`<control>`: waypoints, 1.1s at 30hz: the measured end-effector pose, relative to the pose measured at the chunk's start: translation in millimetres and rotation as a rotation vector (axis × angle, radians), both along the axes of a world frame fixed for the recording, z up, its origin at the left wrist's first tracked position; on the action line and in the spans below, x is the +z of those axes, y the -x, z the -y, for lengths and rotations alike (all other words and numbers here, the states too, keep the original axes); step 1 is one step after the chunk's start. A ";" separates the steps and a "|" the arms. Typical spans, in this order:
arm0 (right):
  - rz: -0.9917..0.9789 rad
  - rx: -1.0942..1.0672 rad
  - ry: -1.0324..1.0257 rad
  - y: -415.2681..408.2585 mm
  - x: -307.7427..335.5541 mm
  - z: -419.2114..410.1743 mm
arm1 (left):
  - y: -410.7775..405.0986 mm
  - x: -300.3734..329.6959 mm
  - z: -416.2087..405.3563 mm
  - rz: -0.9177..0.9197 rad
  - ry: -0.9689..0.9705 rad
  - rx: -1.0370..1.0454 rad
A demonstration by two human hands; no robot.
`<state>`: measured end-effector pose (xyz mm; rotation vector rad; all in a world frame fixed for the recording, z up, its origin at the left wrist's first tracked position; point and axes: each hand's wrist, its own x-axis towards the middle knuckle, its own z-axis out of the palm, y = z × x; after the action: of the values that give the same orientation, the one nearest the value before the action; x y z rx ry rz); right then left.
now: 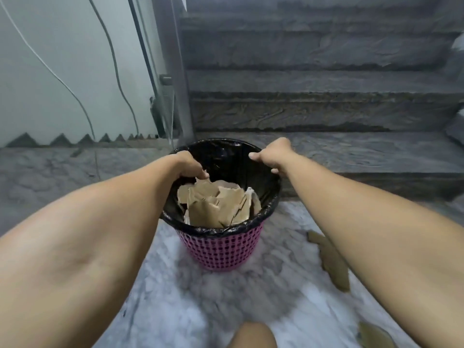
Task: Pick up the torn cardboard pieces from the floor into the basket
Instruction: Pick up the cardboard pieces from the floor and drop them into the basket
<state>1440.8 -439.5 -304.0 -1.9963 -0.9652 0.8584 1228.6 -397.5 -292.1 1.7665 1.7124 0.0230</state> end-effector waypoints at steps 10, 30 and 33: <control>0.022 0.039 0.166 -96.0 16.3 18.1 | -74.3 9.5 -20.6 0.298 0.030 -0.111; -0.011 -0.141 0.514 -356.4 -139.7 146.3 | -358.5 -159.9 55.4 0.026 0.214 -0.514; -0.033 -0.162 0.553 -387.2 -178.9 155.8 | -390.8 -198.2 63.9 -0.009 0.166 -0.553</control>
<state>1828.0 -595.2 -482.9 -2.4702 -0.5703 1.1506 1619.4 -461.4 -490.3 2.0482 1.1432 -0.3556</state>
